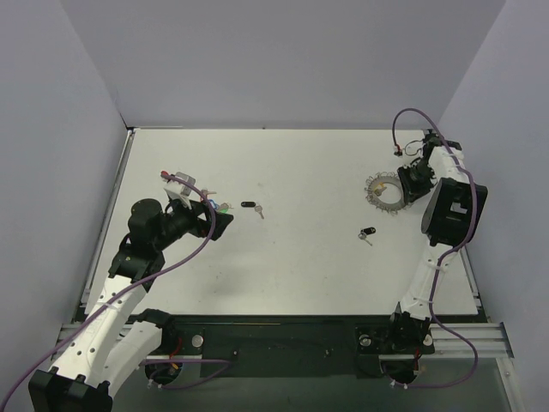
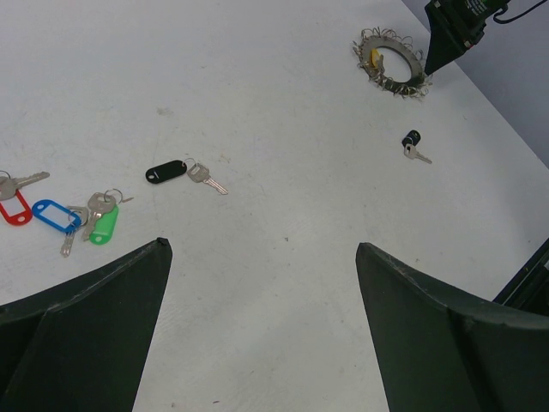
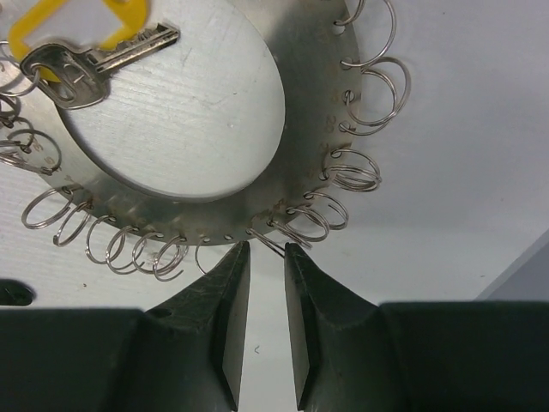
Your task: Put the keys on the keyring
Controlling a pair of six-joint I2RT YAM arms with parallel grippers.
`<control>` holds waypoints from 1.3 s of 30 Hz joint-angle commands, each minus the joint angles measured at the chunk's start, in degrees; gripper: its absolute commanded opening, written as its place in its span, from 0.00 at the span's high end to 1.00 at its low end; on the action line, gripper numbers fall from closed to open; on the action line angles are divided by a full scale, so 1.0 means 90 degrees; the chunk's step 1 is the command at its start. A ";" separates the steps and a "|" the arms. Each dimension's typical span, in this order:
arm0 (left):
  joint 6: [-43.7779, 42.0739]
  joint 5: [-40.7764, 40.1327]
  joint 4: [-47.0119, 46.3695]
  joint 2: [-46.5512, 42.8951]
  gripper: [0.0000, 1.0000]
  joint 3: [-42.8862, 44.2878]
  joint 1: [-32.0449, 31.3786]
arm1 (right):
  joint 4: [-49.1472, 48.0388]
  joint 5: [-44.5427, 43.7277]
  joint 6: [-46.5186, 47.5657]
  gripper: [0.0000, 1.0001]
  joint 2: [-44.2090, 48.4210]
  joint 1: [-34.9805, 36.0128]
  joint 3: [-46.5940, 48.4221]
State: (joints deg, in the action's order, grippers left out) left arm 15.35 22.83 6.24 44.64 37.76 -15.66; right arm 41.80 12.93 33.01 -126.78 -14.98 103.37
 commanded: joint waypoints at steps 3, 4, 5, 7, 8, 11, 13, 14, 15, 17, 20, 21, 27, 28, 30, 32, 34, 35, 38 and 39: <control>-0.0075 0.0080 -0.0137 -0.0009 0.00 0.0297 0.0021 | 0.0394 -0.0177 -0.0221 0.80 -0.0073 -0.0083 0.0321; -0.0085 0.0081 -0.0146 0.0001 0.00 0.0287 0.0031 | 0.0394 -0.0196 -0.0221 0.80 -0.0093 -0.0093 0.0311; -0.0075 0.0071 -0.0146 -0.0009 0.00 0.0287 0.0031 | 0.0394 -0.0187 -0.0211 0.79 -0.0093 -0.0093 0.0321; -0.0075 0.0081 -0.0147 0.0010 0.00 0.0297 0.0031 | 0.0404 -0.0177 -0.0211 0.79 -0.0103 -0.0093 0.0311; -0.0075 0.0081 -0.0146 0.0010 0.00 0.0287 0.0041 | 0.0414 -0.0167 -0.0202 0.79 -0.0112 -0.0093 0.0321; -0.0095 0.0071 -0.0156 0.0010 0.00 0.0287 0.0041 | 0.0424 -0.0177 -0.0192 0.78 -0.0132 -0.0103 0.0321; -0.0075 0.0071 -0.0146 0.0010 0.00 0.0297 0.0041 | 0.0463 -0.0138 -0.0163 0.78 -0.0151 -0.0093 0.0311; -0.0085 0.0071 -0.0146 0.0001 0.00 0.0297 0.0041 | 0.0482 -0.0118 -0.0153 0.78 -0.0161 -0.0103 0.0330; -0.0075 0.0071 -0.0146 -0.0009 0.00 0.0297 0.0041 | 0.0511 -0.0089 -0.0143 0.78 -0.0181 -0.0103 0.0331; -0.0075 0.0071 -0.0146 0.0001 0.00 0.0287 0.0041 | 0.0560 -0.0060 -0.0123 0.79 -0.0200 -0.0103 0.0350; -0.0075 0.0081 -0.0146 0.0001 0.00 0.0297 0.0041 | 0.0619 -0.0021 -0.0094 0.80 -0.0249 -0.0103 0.0370; -0.0075 0.0071 -0.0156 0.0001 0.00 0.0287 0.0041 | 0.0658 -0.0011 -0.0094 0.80 -0.0249 -0.0103 0.0389; -0.0085 0.0080 -0.0146 0.0010 0.00 0.0297 0.0041 | 0.0727 0.0028 -0.0075 0.81 -0.0327 -0.0112 0.0428; -0.0075 0.0071 -0.0146 0.0001 0.00 0.0297 0.0041 | 0.0736 -0.0010 -0.0075 0.81 -0.0337 -0.0113 0.0438; -0.0075 0.0080 -0.0146 0.0001 0.00 0.0287 0.0041 | 0.0727 -0.0050 -0.0084 0.80 -0.0366 -0.0113 0.0448; -0.0075 0.0081 -0.0146 0.0020 0.00 0.0297 0.0041 | 0.0717 -0.0089 -0.0094 0.78 -0.0395 -0.0122 0.0457; -0.0075 0.0081 -0.0146 0.0020 0.00 0.0287 0.0051 | 0.0726 -0.0089 -0.0094 0.77 -0.0396 -0.0122 0.0458; -0.0075 0.0071 -0.0156 0.0020 0.00 0.0287 0.0051 | 0.0726 -0.0079 -0.0113 0.77 -0.0386 -0.0122 0.0467; -0.0075 0.0081 -0.0166 0.0020 0.00 0.0287 0.0051 | 0.0726 -0.0001 -0.0133 0.76 -0.0396 -0.0122 0.0467; -0.0085 0.0090 -0.0156 0.0010 0.00 0.0297 0.0051 | 0.0726 0.0028 -0.0133 0.77 -0.0396 -0.0122 0.0477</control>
State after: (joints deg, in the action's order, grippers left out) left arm 15.35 22.85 6.24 44.88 37.76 -15.55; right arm 45.34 12.49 31.92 -130.19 -15.77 105.73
